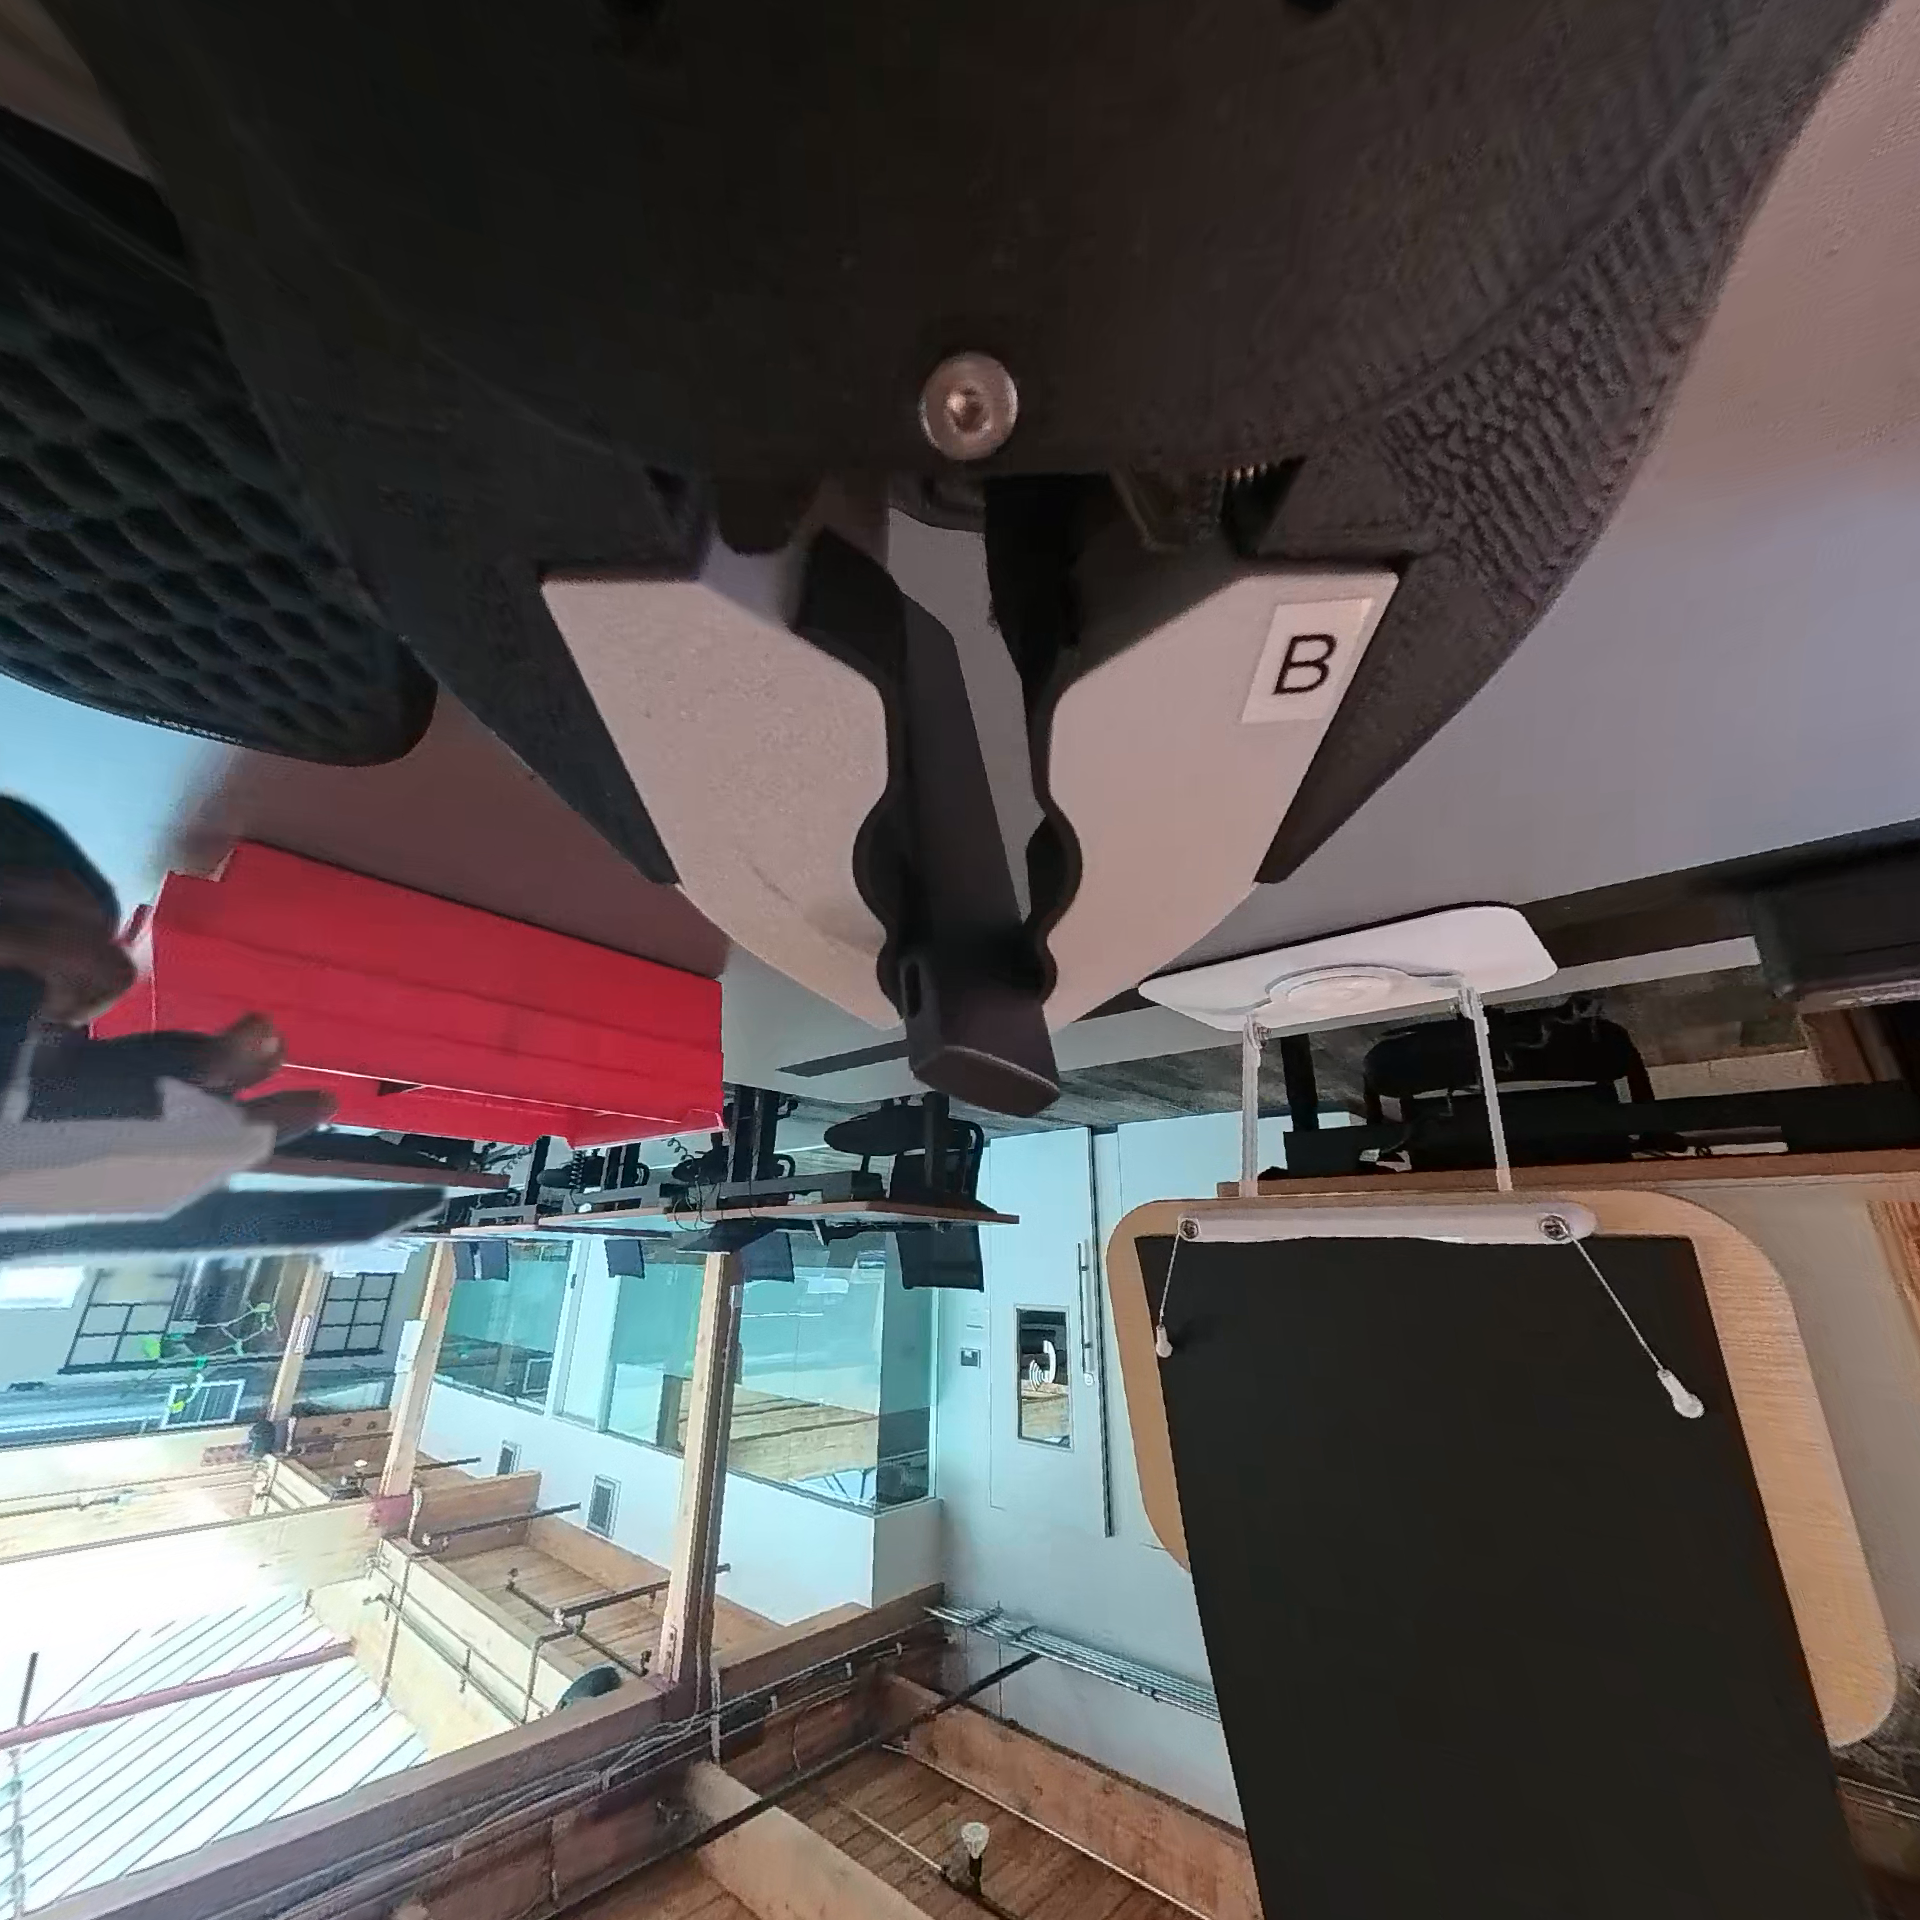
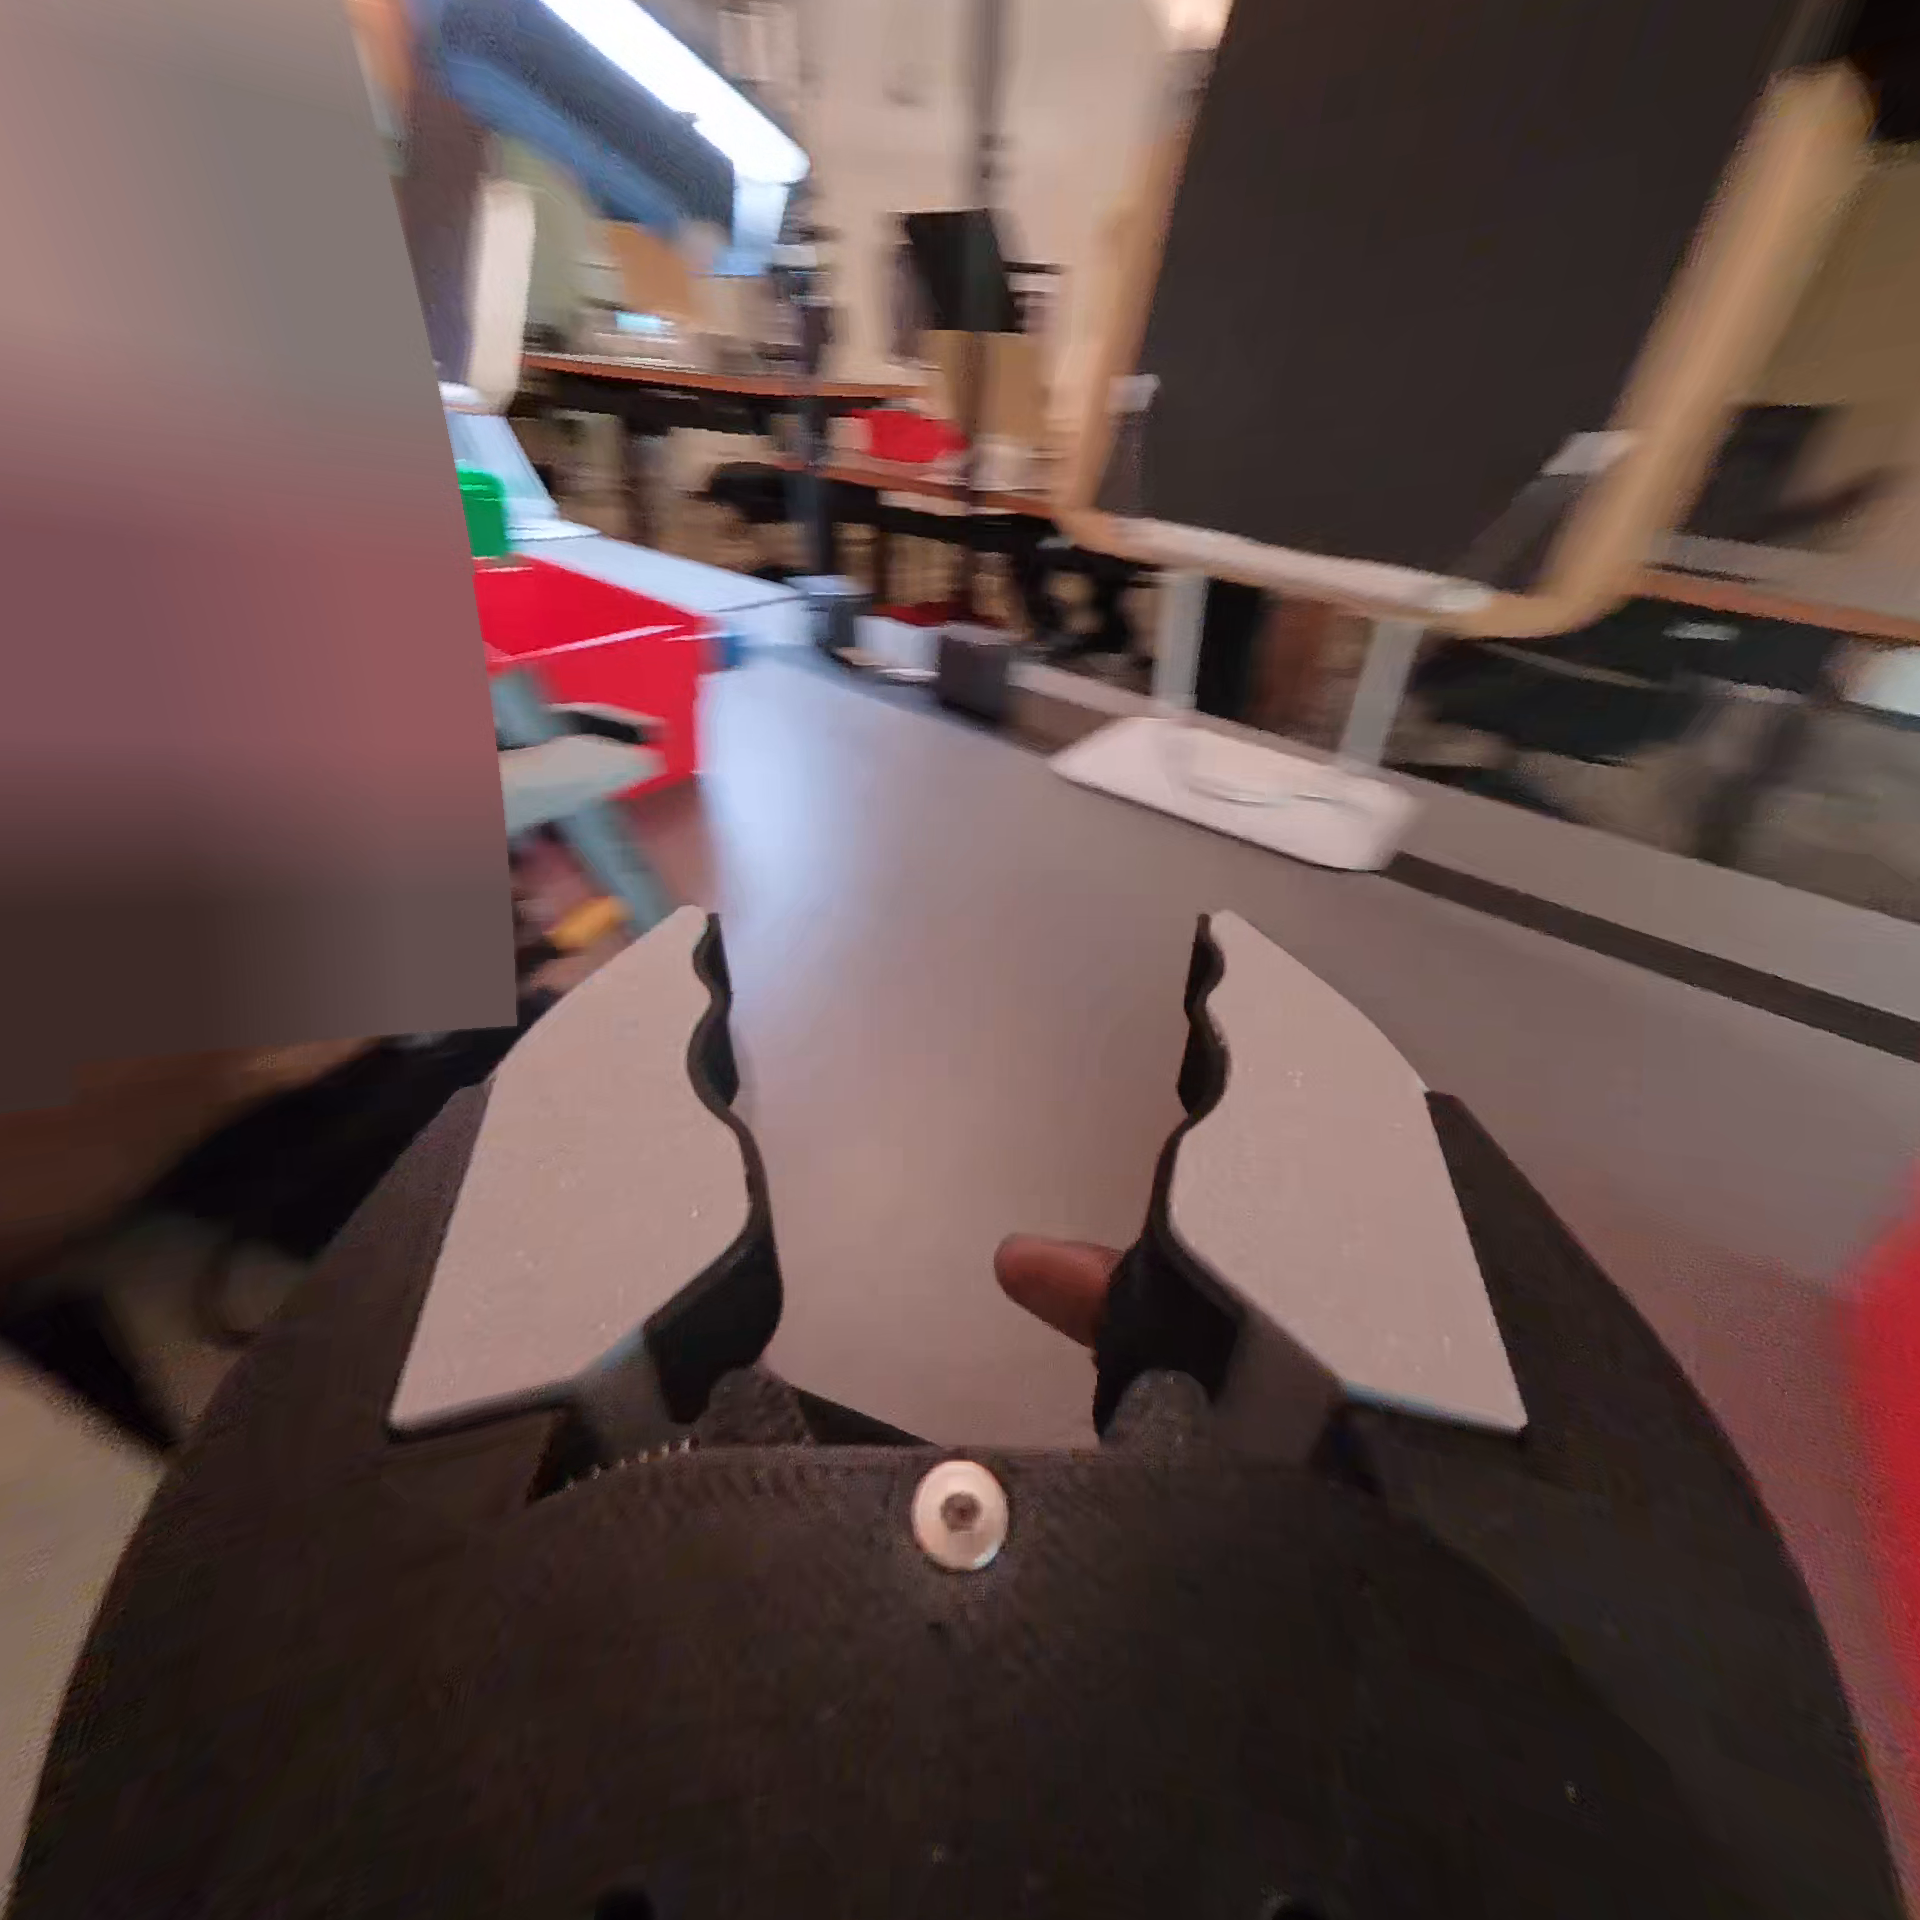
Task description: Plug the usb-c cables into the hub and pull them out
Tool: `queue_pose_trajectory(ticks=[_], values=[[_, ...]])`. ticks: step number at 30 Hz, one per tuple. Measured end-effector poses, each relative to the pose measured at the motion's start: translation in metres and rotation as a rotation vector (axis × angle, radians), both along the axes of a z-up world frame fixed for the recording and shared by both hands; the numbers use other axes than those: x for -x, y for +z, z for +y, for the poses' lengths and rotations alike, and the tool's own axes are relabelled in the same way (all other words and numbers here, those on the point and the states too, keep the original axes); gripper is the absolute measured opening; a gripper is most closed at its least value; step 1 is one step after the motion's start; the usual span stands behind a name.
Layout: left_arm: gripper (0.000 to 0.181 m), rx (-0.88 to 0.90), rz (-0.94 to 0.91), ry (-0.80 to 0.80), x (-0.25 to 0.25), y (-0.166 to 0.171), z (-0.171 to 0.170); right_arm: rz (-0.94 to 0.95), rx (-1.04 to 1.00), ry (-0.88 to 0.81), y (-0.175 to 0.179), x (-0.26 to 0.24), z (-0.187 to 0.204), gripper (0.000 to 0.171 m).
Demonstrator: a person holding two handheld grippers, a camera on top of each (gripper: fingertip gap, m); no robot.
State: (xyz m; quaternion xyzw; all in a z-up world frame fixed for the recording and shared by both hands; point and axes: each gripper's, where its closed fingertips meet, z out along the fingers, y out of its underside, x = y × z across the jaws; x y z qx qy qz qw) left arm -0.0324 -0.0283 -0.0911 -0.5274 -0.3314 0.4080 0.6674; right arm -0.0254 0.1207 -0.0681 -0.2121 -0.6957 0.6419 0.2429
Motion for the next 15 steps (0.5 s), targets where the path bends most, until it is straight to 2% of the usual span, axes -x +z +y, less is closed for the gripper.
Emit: queue_pose_trajectory(ticks=[2,4,7,8,12,15], values=[[0.019,0.007,0.0,0.001,0.0,0.0,0.0,-0.035,0.017,0.172,-0.016,-0.022,-0.046,0.088],[0.019,0.032,0.0,0.014,0.0,-0.001,0.001,-0.088,0.045,0.243,-0.032,-0.035,-0.08,0.087],[0.02,0.082,0.008,0.035,0.001,-0.002,0.003,-0.213,0.122,0.269,-0.05,-0.047,-0.117,0.054],[0.02,0.093,0.012,0.037,0.0,-0.002,0.004,-0.238,0.098,0.267,-0.058,-0.048,-0.124,0.045],[0.019,0.091,0.02,0.025,-0.002,-0.001,0.005,-0.271,-0.05,0.212,-0.073,-0.041,-0.133,0.038],[0.019,0.094,0.018,0.015,-0.003,-0.001,0.006,-0.449,-0.131,0.254,-0.096,-0.044,-0.141,0.04]])
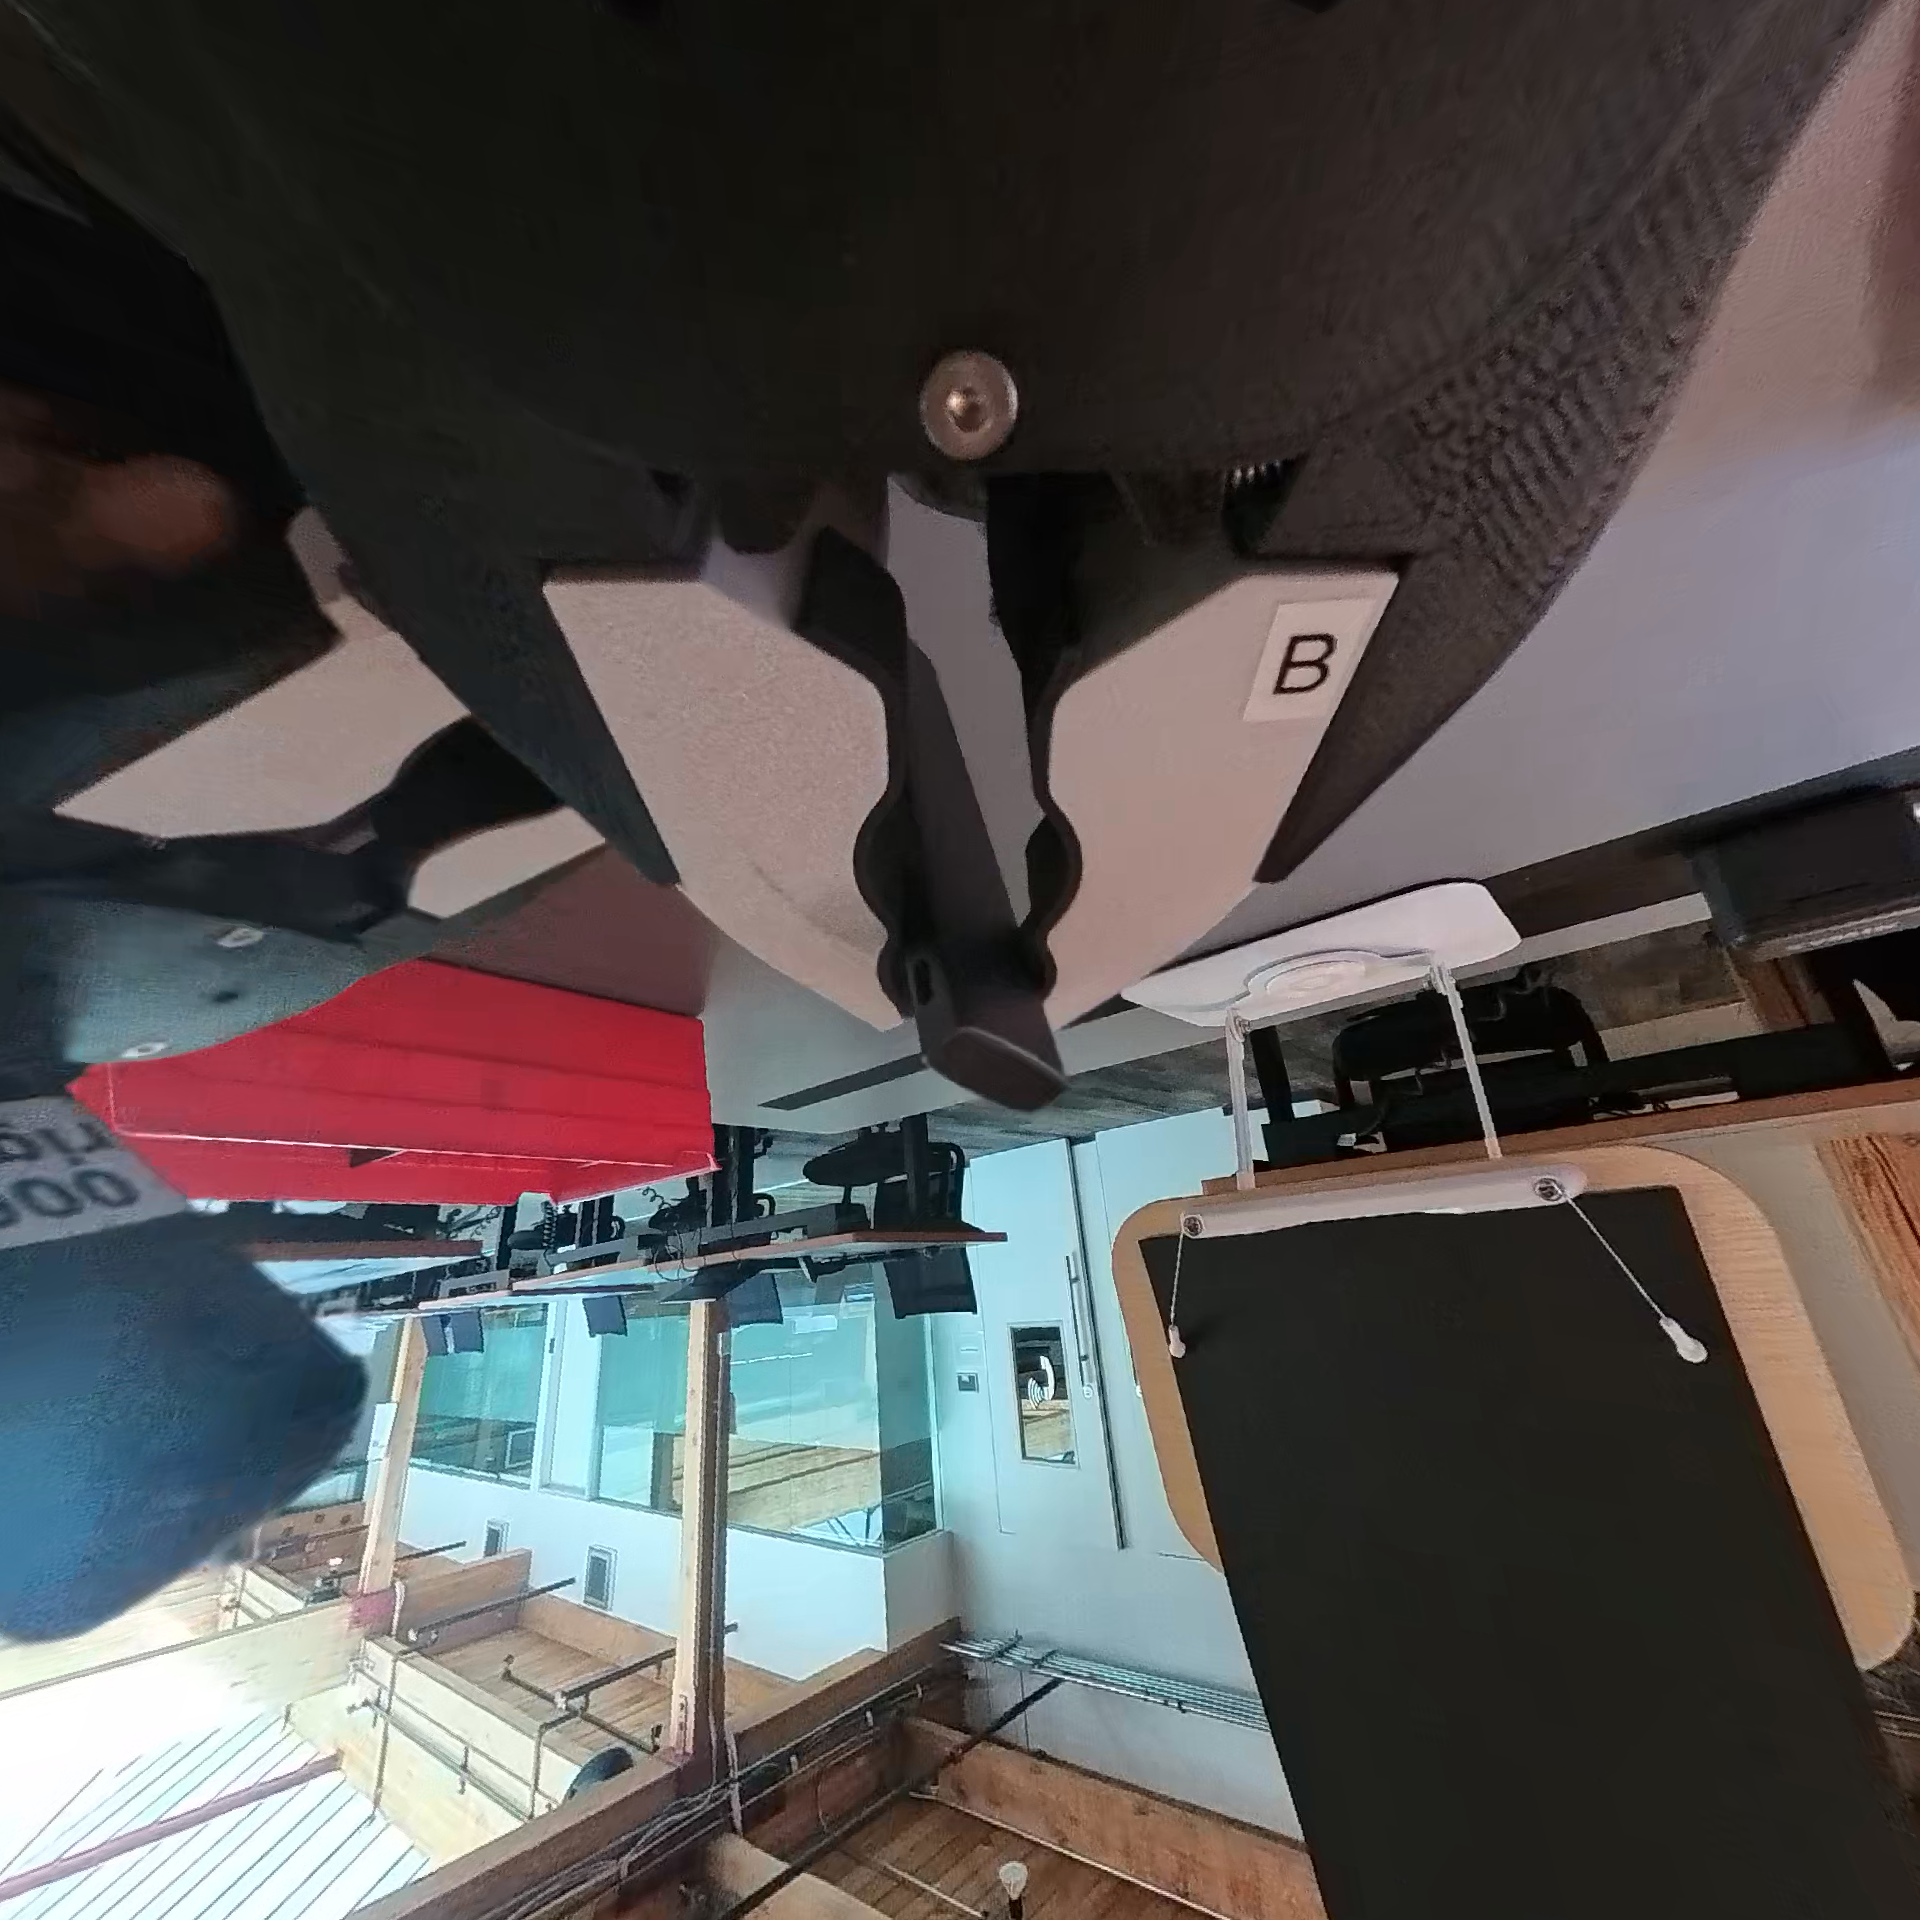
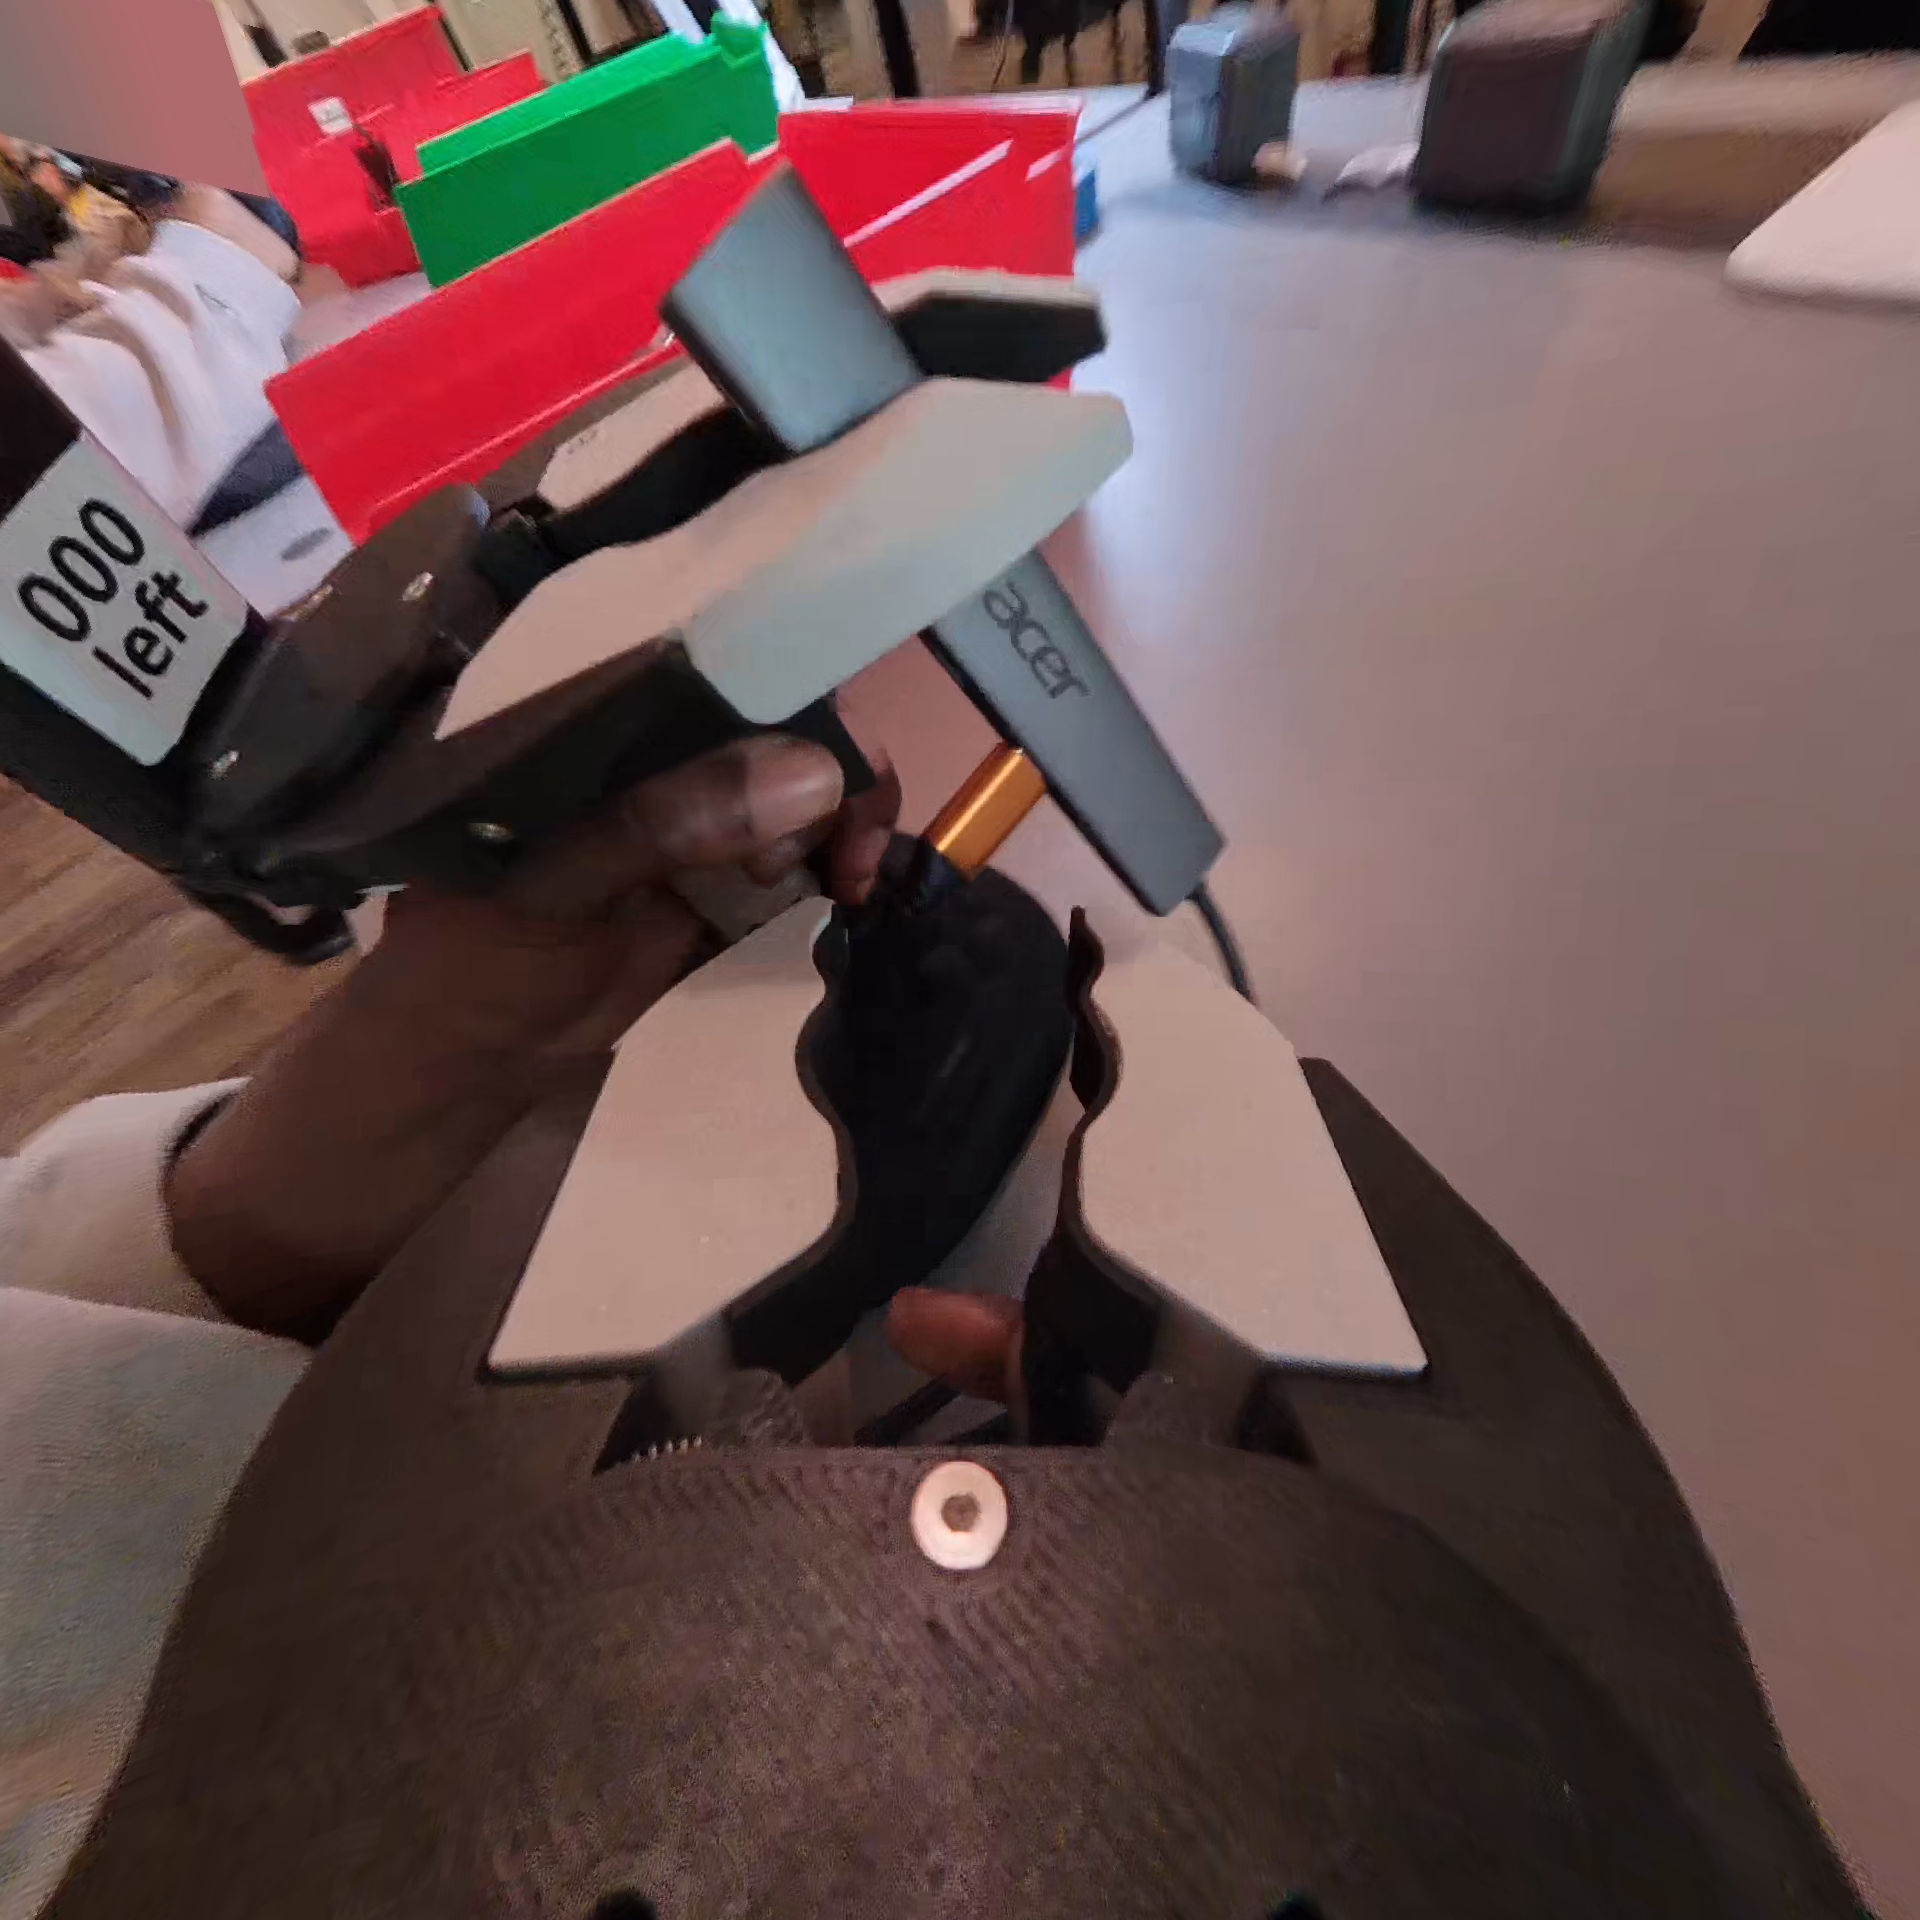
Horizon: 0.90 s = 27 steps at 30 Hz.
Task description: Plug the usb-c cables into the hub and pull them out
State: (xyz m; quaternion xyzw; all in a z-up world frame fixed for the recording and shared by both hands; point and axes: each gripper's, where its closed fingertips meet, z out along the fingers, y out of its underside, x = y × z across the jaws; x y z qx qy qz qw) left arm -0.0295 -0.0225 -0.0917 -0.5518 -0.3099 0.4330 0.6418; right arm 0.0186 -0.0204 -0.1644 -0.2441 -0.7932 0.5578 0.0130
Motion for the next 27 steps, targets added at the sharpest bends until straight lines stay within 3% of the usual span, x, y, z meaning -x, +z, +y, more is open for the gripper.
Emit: queue_pose_trajectory(ticks=[2,3,6,9,14,19,24,27], values=[[0.019,0.003,0.003,-0.001,0.0,0.0,0.0,-0.088,0.028,0.04,-0.003,-0.004,-0.006,0.034],[0.019,0.004,0.004,-0.003,-0.001,0.0,0.001,-0.113,0.053,0.065,-0.002,-0.007,-0.008,0.022],[0.02,-0.052,0.077,-0.036,-0.007,0.012,0.0,-0.101,0.152,0.06,0.011,-0.005,-0.007,0.008],[0.035,-0.167,0.115,-0.199,-0.018,0.023,0.011,-0.058,0.258,0.122,0.036,-0.013,0.0,0.005],[0.03,-0.293,0.208,-0.436,-0.044,0.044,0.02,-0.069,0.32,0.234,0.054,-0.031,0.005,0.005],[0.024,-0.196,0.388,-0.319,-0.056,0.057,0.012,-0.038,0.347,0.245,0.065,-0.041,0.001,0.007],[0.023,-0.181,0.506,-0.269,-0.066,0.066,0.006,0.025,0.322,0.151,0.068,-0.034,-0.001,0.026],[0.023,-0.151,0.515,-0.25,-0.066,0.065,0.008,0.119,0.317,0.128,0.076,-0.036,0.001,0.006]])
